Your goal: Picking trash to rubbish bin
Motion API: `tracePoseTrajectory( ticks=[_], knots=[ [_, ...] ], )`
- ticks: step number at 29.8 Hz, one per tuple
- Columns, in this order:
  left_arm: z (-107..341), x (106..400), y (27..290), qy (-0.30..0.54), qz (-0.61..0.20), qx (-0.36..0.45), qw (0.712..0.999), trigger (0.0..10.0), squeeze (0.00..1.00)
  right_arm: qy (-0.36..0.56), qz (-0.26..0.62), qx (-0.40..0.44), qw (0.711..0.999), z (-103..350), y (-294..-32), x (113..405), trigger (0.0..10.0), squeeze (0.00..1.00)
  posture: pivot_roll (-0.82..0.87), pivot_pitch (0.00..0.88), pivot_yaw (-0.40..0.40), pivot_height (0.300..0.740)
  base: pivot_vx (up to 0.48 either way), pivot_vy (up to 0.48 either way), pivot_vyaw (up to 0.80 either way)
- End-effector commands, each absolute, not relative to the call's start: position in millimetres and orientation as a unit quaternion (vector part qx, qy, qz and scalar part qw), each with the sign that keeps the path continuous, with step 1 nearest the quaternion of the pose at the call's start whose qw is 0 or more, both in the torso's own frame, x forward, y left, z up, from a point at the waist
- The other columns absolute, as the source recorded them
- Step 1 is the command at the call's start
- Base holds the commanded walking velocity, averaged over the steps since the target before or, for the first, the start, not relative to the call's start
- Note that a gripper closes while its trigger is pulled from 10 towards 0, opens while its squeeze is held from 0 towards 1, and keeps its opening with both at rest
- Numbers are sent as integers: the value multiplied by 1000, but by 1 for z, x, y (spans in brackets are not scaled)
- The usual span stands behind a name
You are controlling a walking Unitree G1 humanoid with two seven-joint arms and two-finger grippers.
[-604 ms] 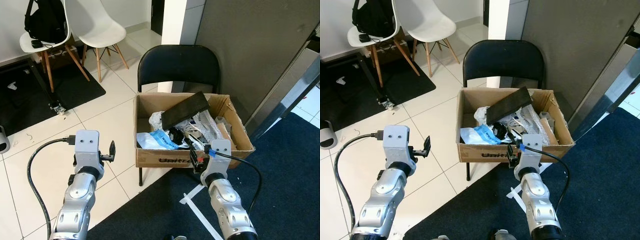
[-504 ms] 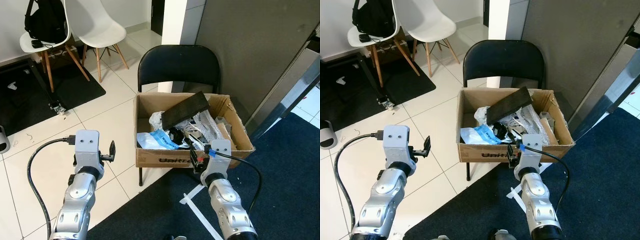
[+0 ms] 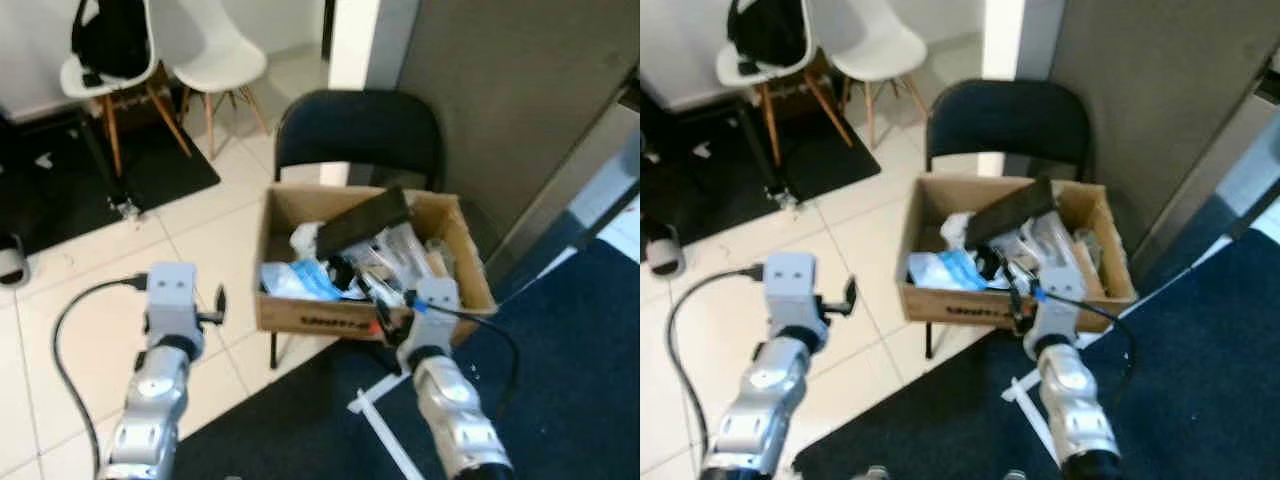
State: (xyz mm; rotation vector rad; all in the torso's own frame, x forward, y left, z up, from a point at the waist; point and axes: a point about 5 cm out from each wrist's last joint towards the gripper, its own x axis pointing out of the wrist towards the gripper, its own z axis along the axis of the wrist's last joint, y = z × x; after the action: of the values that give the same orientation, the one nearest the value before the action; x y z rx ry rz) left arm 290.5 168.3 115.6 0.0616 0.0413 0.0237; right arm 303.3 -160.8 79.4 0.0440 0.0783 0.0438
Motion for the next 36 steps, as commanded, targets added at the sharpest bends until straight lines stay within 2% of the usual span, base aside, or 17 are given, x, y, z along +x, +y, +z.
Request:
tracePoseTrajectory(
  ticks=[1,28,33,36],
  knots=[
    [109,287,172,34,16,37,999,10000,0,55,24,26,998,71,-156,299,10000,0,95,119,-8,740,0,0,0],
    [110,288,169,35,4,38,999,10000,0,50,24,25,998,71,-153,299,10000,0,99,114,-7,740,0,0,0],
    [111,288,169,31,2,33,999,10000,0,50,25,25,998,71,-153,300,10000,0,101,116,-7,740,0,430,0],
    [112,288,169,25,1,37,999,10000,0,50,25,25,998,70,-153,300,10000,0,102,115,-7,740,0,0,0]
  ],
)
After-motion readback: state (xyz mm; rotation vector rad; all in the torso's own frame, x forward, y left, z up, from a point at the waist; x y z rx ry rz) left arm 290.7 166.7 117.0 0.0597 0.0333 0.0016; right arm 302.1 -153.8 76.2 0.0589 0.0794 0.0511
